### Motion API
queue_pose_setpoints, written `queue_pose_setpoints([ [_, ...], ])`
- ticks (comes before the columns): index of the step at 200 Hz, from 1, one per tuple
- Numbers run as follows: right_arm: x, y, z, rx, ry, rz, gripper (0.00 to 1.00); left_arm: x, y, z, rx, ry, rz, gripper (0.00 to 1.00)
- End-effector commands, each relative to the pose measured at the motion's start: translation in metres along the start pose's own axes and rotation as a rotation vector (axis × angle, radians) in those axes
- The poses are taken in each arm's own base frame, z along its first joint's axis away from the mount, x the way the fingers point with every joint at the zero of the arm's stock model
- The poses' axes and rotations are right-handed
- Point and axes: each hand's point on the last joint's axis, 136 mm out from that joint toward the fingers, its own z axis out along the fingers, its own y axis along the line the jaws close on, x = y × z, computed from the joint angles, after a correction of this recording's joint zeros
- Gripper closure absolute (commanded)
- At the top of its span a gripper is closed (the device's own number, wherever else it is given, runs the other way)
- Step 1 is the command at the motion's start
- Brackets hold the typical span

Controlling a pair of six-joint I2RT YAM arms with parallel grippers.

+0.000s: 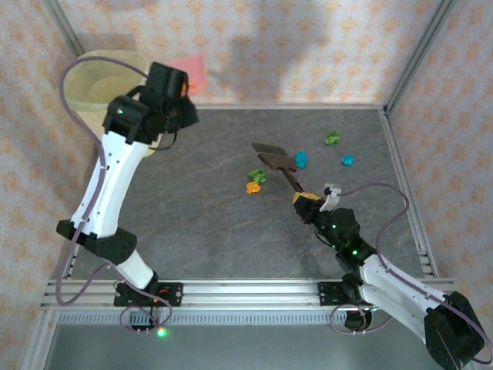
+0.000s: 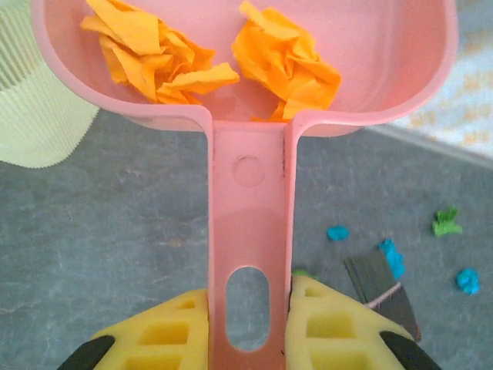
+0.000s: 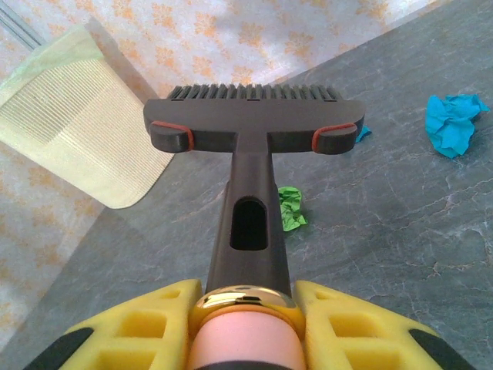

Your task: Sweep away the paper scraps from the table

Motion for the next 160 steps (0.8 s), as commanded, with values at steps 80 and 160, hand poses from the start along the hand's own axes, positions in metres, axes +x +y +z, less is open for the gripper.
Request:
queue_pose_setpoints([
  [80, -0.026, 0.02, -0.001, -0.065, -0.085, -0.006, 1.0, -0.094, 0.05, 0.015, 0.248, -0.013, -0.441, 1.0],
  [160, -0.024, 0.017, 0.001, -0.047, -0.08, -0.003, 1.0, -0.154, 0.074, 0.048, 0.447, -0.024, -0.786, 1.0],
])
